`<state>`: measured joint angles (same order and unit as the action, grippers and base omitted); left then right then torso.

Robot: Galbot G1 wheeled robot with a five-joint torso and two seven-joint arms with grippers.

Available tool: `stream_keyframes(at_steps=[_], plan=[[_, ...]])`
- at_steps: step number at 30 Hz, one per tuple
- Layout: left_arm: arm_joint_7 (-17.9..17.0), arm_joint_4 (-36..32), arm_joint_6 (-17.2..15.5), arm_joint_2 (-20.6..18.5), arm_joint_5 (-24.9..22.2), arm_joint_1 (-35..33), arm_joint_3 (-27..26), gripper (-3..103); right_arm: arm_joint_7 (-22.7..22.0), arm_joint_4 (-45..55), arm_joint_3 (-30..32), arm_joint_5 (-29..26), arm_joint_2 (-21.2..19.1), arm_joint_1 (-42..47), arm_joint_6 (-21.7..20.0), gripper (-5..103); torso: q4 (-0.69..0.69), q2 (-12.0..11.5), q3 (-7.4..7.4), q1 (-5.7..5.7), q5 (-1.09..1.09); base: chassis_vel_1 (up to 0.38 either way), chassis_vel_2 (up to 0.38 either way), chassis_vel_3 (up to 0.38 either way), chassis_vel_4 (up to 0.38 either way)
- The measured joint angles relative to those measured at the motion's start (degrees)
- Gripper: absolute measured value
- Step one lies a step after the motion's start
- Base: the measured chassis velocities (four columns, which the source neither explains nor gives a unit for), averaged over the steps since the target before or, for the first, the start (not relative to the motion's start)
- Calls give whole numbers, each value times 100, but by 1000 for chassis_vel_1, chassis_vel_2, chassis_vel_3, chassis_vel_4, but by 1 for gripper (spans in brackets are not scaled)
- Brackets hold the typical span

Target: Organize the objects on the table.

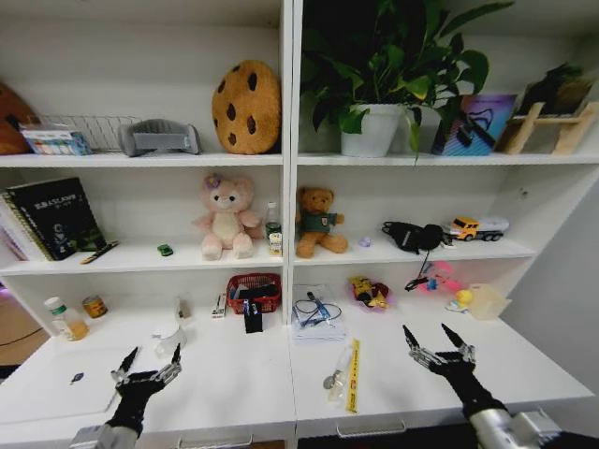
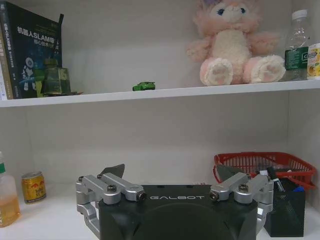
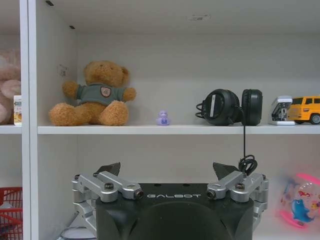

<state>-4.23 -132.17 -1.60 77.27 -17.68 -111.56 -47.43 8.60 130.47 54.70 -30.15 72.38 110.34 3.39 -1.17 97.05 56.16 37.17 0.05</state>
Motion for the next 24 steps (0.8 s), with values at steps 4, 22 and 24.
stream_keyframes(at_steps=[4, 22, 24], plan=[[0, 2, 0, 0, 3, 0, 1, 100, -1, -3, -2, -1, -1, -3, -1, 100, 2, 0, 0, 0, 1, 38, 41, 38, 34], [1, 5, 4, 0, 4, 1, 3, 100, -2, -10, -3, -6, -2, -5, -2, 100, 0, -1, 0, 1, 0, -13, -12, -14, -13], [2, 5, 5, 0, 4, 1, 4, 100, -2, -10, -2, -6, -2, -5, -2, 100, -2, -1, 0, 1, 0, -54, -53, -52, -56]])
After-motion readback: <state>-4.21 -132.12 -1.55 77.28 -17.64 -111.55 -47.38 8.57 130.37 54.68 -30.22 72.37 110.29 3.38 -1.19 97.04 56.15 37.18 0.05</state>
